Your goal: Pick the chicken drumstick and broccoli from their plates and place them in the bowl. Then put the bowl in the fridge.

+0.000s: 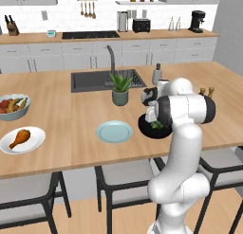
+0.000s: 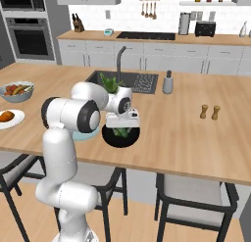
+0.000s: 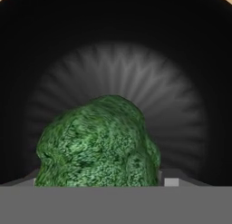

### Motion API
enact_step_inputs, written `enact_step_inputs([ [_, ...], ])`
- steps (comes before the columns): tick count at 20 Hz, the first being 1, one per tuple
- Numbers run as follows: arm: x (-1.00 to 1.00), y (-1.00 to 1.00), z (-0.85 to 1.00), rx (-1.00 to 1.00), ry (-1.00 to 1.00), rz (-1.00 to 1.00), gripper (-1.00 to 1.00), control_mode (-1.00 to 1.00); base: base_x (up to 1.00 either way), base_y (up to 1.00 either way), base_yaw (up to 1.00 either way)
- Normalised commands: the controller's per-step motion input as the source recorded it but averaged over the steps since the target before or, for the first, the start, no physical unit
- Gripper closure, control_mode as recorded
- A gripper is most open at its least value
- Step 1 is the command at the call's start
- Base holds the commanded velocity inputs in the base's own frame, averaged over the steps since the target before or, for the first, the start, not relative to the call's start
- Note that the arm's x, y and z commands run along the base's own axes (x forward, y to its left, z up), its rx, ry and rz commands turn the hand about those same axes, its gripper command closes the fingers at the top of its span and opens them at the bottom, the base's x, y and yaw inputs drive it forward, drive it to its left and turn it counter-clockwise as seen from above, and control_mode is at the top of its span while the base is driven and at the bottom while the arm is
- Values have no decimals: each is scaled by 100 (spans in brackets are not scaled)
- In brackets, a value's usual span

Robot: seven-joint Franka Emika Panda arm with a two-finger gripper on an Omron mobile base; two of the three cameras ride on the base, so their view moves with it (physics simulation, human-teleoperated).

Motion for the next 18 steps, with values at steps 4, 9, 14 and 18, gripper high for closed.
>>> enact_step_inputs([
  [4, 0, 0, 0, 0, 0, 0, -100, -100, 0, 0, 0],
  [9, 0, 0, 16, 0, 0, 0, -100, -100, 0, 0, 0],
  [14, -1, 0, 46, 0, 0, -2, -100, -100, 0, 0, 0],
  [18, -37, 0, 44, 0, 0, -2, -100, -100, 0, 0, 0],
])
